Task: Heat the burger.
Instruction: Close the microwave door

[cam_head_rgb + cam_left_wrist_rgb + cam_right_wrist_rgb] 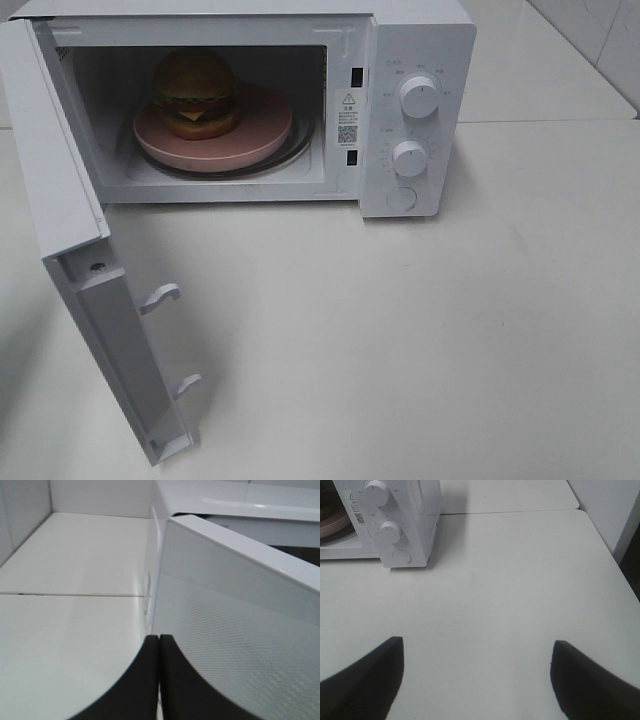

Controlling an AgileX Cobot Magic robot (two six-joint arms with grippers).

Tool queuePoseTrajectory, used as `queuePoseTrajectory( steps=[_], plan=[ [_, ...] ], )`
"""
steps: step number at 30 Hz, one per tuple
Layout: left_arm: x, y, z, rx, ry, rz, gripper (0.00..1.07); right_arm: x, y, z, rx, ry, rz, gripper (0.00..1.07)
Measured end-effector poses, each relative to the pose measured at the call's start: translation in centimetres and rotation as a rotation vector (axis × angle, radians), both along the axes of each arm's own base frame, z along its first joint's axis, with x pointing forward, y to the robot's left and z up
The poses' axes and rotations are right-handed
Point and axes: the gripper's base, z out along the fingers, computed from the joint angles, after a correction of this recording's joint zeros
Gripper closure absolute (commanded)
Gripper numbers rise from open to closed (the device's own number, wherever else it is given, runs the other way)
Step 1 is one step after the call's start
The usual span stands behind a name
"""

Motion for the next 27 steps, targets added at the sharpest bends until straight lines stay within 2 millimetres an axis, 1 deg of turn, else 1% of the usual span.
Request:
queuePoseTrajectory(
  steps=[2, 3, 4, 7, 13, 14, 15, 17, 18, 20, 23, 25, 27],
  plan=[
    [0.3, -0.6, -0.6, 0.012, 0.010, -0.076, 1.07, 0.0, 0.0, 0.0, 0.000, 0.000, 0.000, 0.31],
    [0.3, -0.6, -0.6, 0.012, 0.010, -0.076, 1.07, 0.0, 0.0, 0.0, 0.000, 0.000, 0.000, 0.31],
    [0.4, -0.9, -0.9, 0.017, 0.011, -0.116, 1.07, 0.0, 0.0, 0.0, 0.000, 0.000, 0.000, 0.31],
    [0.7, -1.3, -1.3, 0.014, 0.008, -0.166, 1.07, 0.0, 0.0, 0.0, 0.000, 0.000, 0.000, 0.31],
    [1.1, -1.7, -2.0, -0.009, 0.016, -0.209, 1.07, 0.0, 0.0, 0.0, 0.000, 0.000, 0.000, 0.31],
    [1.2, -2.2, -2.4, -0.014, 0.030, -0.234, 1.07, 0.0, 0.0, 0.0, 0.000, 0.000, 0.000, 0.31],
    [1.2, -2.2, -2.4, -0.014, 0.030, -0.234, 1.07, 0.0, 0.0, 0.0, 0.000, 0.000, 0.000, 0.31],
    [1.3, -3.3, -2.9, -0.018, 0.046, -0.283, 1.07, 0.0, 0.0, 0.0, 0.000, 0.000, 0.000, 0.31],
    [1.3, -3.3, -2.9, -0.018, 0.046, -0.283, 1.07, 0.0, 0.0, 0.0, 0.000, 0.000, 0.000, 0.31],
    [1.5, -4.2, -3.5, -0.019, 0.060, -0.292, 1.07, 0.0, 0.0, 0.0, 0.000, 0.000, 0.000, 0.31],
    [1.6, -4.3, -3.6, -0.019, 0.063, -0.289, 1.07, 0.0, 0.0, 0.0, 0.000, 0.000, 0.000, 0.31],
    [1.9, -5.1, -3.9, -0.028, 0.064, -0.298, 1.07, 0.0, 0.0, 0.0, 0.000, 0.000, 0.000, 0.31],
    [2.0, -5.4, -4.0, -0.031, 0.062, -0.308, 1.07, 0.0, 0.0, 0.0, 0.000, 0.000, 0.000, 0.31]
  ],
)
